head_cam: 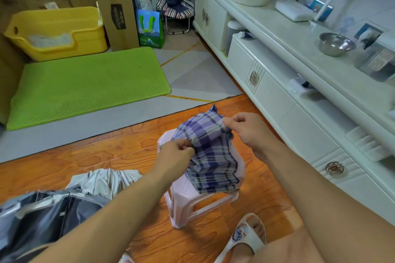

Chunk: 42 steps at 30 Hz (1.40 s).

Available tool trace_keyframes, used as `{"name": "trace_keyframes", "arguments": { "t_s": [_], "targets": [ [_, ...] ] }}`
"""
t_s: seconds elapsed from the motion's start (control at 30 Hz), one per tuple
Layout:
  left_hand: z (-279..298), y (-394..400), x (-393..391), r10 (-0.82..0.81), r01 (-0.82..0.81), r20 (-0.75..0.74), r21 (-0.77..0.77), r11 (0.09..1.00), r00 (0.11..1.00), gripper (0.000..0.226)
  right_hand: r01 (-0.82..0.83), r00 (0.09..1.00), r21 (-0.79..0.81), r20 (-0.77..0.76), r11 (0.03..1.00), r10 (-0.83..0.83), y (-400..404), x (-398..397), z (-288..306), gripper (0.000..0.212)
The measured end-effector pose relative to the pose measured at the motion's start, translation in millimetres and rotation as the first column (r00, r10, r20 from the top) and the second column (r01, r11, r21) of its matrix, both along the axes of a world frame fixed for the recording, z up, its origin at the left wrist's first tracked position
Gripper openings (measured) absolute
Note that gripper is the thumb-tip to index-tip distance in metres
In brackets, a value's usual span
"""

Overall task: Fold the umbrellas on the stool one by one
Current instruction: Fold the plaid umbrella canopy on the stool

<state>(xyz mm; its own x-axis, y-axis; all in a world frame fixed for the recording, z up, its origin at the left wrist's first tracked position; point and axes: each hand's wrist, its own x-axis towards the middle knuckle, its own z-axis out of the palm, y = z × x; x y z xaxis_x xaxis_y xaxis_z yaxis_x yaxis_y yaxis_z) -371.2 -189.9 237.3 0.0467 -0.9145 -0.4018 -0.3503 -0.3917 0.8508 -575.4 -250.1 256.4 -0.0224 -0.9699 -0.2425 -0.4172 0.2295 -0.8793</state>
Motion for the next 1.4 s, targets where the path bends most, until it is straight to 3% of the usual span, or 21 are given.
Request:
{"name": "trace_keyframes", "arguments": {
  "t_s": [0.17, 0.27, 0.4, 0.5, 0.6, 0.67, 0.87, 1.07, 1.17, 1.27, 1.4],
  "targets": [
    [-5.9, -5.0, 1.7, 0.135, -0.138, -0.029, -0.189, 0.972, 0.99, 0.008, -0.041, 0.991, -0.065, 0.123, 0.997, 0.049, -2.1, 4.2, 3.5, 0.031],
    [-12.3, -7.0, 1.8, 0.092, -0.091, -0.01, -0.256, 0.962, 0.996, 0.018, -0.03, 0.965, 0.002, 0.261, 1.0, 0.028, -4.4, 8.9, 6.2, 0.034],
    [-15.4, -10.0, 2.2, 0.145, -0.139, -0.003, -0.315, 0.939, 0.989, 0.034, -0.046, 0.931, -0.003, 0.363, 0.999, 0.044, -7.4, 13.1, 10.6, 0.014],
    [-17.4, -12.0, 5.4, 0.174, -0.169, -0.01, -0.313, 0.935, 0.985, 0.039, -0.068, 0.943, -0.063, 0.323, 0.996, 0.085, -9.8, 11.4, 11.7, 0.018],
    [-16.4, -12.5, 6.9, 0.13, -0.112, 0.039, -0.304, 0.946, 0.991, 0.015, -0.043, 0.938, -0.11, 0.339, 0.993, 0.078, -9.8, 14.5, 15.2, 0.014],
    [-12.6, -9.4, 6.1, 0.104, -0.087, 0.039, -0.304, 0.949, 0.994, 0.012, -0.019, 0.939, -0.129, 0.337, 0.991, 0.062, -9.8, 15.2, 16.2, 0.014],
    [-4.9, -4.3, 4.8, 0.155, -0.191, -0.138, -0.314, 0.93, 0.978, 0.012, 0.028, 0.973, -0.167, 0.229, 0.986, 0.011, -11.4, 9.7, 12.8, 0.01],
    [-10.1, -6.3, 7.5, 0.236, -0.289, -0.199, -0.301, 0.909, 0.951, 0.01, 0.015, 0.991, -0.178, 0.134, 0.984, 0.01, -8.1, 3.7, 14.1, 0.011],
    [-9.1, -6.3, 7.1, 0.25, -0.295, -0.173, -0.327, 0.898, 0.953, 0.005, -0.012, 0.994, -0.166, 0.106, 0.986, 0.03, -5.7, 1.1, 15.8, 0.011],
    [-6.7, -5.9, 7.5, 0.182, -0.218, -0.13, -0.374, 0.901, 0.975, 0.021, -0.076, 0.992, -0.135, 0.09, 0.988, 0.089, -2.0, -3.1, 19.0, 0.011],
    [-10.4, -7.2, 12.5, 0.087, -0.025, 0.114, -0.461, 0.887, 0.99, 0.012, -0.22, 0.975, -0.044, 0.003, 0.975, 0.22, 5.0, -14.7, 19.3, 0.022]
  ]
}}
